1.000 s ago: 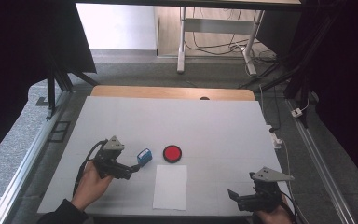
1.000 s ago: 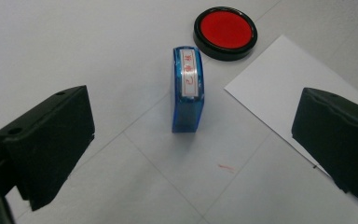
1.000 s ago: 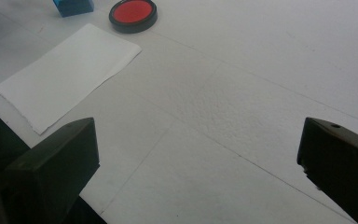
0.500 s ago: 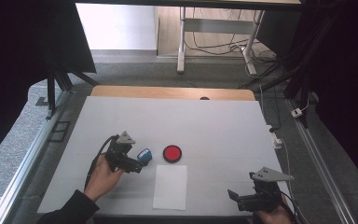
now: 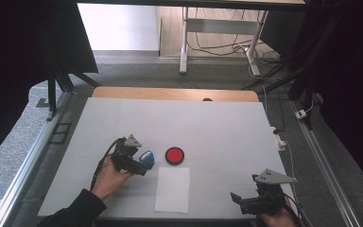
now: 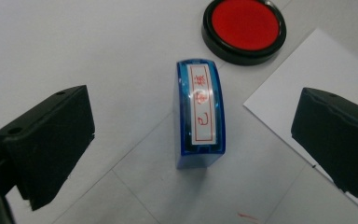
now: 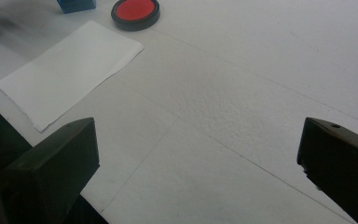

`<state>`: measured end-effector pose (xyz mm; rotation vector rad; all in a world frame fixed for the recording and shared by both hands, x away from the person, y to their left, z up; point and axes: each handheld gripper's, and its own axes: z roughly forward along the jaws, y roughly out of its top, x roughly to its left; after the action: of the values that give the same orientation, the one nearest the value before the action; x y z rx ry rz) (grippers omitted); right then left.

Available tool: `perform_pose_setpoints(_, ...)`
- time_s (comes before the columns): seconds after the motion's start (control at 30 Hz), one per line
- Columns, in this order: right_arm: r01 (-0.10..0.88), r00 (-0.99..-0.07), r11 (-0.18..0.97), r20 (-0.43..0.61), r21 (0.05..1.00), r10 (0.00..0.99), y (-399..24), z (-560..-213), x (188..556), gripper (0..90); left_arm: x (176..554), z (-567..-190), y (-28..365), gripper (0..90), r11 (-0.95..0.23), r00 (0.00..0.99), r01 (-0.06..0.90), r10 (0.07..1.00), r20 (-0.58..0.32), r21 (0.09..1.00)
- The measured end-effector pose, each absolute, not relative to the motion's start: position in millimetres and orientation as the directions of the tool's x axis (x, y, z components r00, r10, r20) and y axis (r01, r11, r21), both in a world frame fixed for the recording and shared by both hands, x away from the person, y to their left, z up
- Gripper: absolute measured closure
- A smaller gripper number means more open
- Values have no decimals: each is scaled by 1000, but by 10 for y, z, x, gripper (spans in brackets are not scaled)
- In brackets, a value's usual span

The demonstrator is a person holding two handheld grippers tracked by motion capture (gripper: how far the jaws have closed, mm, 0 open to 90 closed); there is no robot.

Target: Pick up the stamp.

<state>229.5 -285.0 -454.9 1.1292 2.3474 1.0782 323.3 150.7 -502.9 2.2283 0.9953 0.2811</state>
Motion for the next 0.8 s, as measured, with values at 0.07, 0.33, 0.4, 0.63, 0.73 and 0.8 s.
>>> perform_pose_setpoints(0.07,528,-637,404,34,747,770,-2848,-4549,2298,0,3236,-5068,1476,0,-505,694,576,718,-58,642)
perform_pose_setpoints(0.33,528,-638,405,34,747,769,-2846,-4549,2294,0,3256,-5113,1435,23,-537,690,569,724,-7,622)
perform_pose_setpoints(0.4,528,-637,404,35,747,770,-2842,-4549,2291,0,3267,-5106,1457,70,-528,690,573,723,-22,627)
perform_pose_setpoints(0.63,528,-639,405,34,747,769,-2843,-4550,2290,0,3272,-5082,1494,336,-515,685,575,728,-30,636)
perform_pose_setpoints(0.73,527,-640,408,32,746,768,-2841,-4552,2290,0,3264,-5062,1489,407,-519,692,564,722,-24,642)
perform_pose_setpoints(0.8,527,-640,408,32,746,767,-2840,-4552,2290,0,3263,-5056,1482,451,-522,693,559,721,-18,645)
